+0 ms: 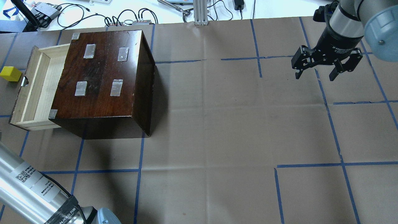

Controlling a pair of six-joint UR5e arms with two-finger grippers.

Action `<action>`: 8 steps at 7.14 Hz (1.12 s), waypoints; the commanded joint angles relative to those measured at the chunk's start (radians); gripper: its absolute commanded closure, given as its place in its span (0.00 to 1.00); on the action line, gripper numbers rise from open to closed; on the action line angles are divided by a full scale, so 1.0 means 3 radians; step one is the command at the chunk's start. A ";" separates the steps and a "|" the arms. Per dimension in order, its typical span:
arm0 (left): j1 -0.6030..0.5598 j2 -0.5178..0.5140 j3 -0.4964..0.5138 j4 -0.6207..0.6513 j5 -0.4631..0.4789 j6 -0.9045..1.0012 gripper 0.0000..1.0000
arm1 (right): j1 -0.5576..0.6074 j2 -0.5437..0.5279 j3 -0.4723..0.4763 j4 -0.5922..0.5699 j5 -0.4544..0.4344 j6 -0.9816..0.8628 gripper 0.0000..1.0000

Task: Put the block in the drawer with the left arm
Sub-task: 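Lower the left gripper over the yellow cube and grasp it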

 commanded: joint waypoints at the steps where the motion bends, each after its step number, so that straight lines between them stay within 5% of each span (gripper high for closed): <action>1: -0.0005 -0.0280 0.0238 -0.0075 -0.0100 0.0008 0.02 | 0.0000 0.0000 0.0001 0.0000 0.0000 0.0000 0.00; 8: -0.0020 -0.0572 0.0258 0.0011 -0.0101 -0.0022 0.02 | 0.0000 0.0000 0.0001 0.0000 0.0000 0.0000 0.00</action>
